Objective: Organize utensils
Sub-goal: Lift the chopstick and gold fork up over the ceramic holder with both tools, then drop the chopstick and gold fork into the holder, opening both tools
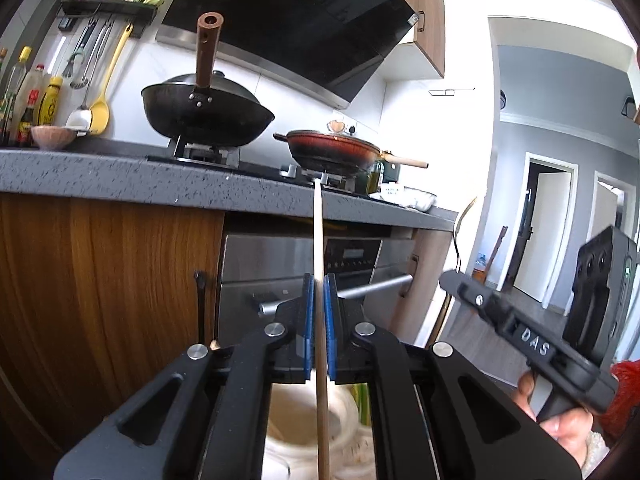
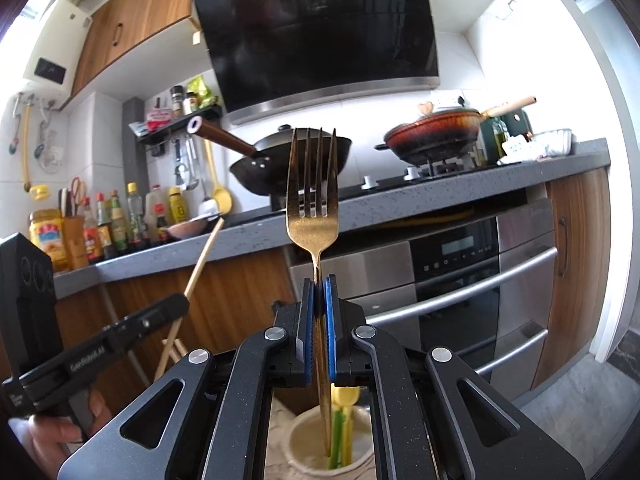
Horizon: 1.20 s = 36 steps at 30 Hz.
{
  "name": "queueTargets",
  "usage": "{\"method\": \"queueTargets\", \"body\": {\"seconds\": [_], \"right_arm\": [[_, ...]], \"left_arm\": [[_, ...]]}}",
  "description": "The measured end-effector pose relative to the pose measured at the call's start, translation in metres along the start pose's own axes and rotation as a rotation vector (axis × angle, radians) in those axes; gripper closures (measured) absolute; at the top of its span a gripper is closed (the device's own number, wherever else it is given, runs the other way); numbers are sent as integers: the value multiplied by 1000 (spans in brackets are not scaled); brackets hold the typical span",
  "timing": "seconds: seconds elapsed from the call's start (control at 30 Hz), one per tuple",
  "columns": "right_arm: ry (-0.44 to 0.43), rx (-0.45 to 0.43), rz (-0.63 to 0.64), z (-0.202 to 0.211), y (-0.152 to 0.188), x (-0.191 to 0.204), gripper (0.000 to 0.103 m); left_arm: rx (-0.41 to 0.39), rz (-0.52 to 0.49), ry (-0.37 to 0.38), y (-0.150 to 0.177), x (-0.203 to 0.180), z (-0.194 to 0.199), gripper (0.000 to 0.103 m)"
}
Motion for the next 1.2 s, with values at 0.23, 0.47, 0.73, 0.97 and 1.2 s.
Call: {"method": "queueTargets", "body": {"seconds": [0.23, 0.47, 0.73, 0.97, 1.2], "right_arm": [[12, 39, -61, -17, 14, -22, 97], [3, 87, -57, -27, 28, -20, 97], [5, 132, -28, -26, 39, -15, 96], [32, 203, -14, -31, 50, -19, 96], [53, 249, -31, -39, 59, -27, 96]], "left_arm": [[-46, -71, -74, 9, -9, -28, 98], [-74, -140, -88, 22, -15, -24, 98], [-109, -207, -77, 30, -23, 6, 96], [-61, -159, -94, 29, -12, 20, 70], [10, -101, -121, 41, 3, 27, 57]]}}
Point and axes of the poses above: each gripper's, at about its wrist camera, not at the fingertips, and z roughly against the way its jaws point, x to its left, y to its underside, the point moved 1 cm from there along -z, roughly the way its jaws point, and after that the axes turned 5 degrees about -y, right-handed, at the moved point
